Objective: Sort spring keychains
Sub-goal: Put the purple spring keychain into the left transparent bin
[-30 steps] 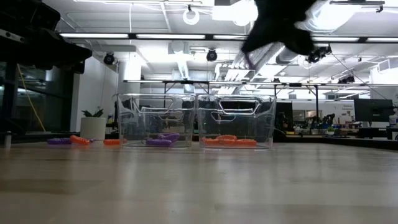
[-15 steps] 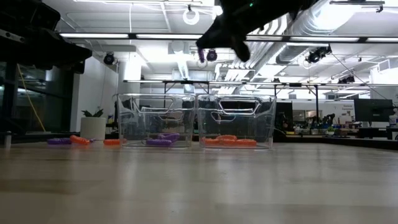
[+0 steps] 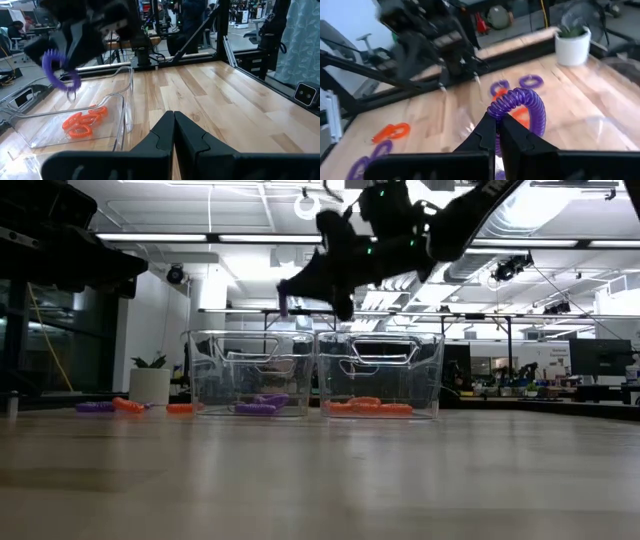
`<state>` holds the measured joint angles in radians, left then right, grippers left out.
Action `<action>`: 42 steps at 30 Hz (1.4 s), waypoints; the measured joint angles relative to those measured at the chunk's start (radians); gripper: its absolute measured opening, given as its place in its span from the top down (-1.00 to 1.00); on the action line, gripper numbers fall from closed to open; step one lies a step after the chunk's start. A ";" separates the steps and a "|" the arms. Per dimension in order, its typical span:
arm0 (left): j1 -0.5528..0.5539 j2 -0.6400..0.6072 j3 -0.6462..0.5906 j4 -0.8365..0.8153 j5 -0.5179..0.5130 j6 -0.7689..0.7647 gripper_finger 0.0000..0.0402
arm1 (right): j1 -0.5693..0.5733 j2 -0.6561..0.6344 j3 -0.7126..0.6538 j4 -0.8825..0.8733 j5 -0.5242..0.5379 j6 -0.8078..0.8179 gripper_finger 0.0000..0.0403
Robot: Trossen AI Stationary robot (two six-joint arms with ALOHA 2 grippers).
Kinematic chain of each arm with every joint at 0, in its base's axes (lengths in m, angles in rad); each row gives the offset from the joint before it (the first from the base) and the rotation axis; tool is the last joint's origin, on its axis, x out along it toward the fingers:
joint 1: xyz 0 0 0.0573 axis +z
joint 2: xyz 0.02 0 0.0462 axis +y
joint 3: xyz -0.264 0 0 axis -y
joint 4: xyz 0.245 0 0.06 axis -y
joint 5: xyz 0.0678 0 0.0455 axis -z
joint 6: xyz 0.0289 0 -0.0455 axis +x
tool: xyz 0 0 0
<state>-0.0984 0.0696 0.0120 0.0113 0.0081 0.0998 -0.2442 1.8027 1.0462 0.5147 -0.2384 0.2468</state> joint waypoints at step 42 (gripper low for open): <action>0.000 0.000 0.000 0.000 0.000 0.000 1.00 | -0.024 -0.101 -0.002 -0.019 -0.016 0.148 0.33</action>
<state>-0.0986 0.0696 0.0120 0.0111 0.0079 0.0998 -0.2684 1.7015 1.0447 0.4958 -0.2545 0.3951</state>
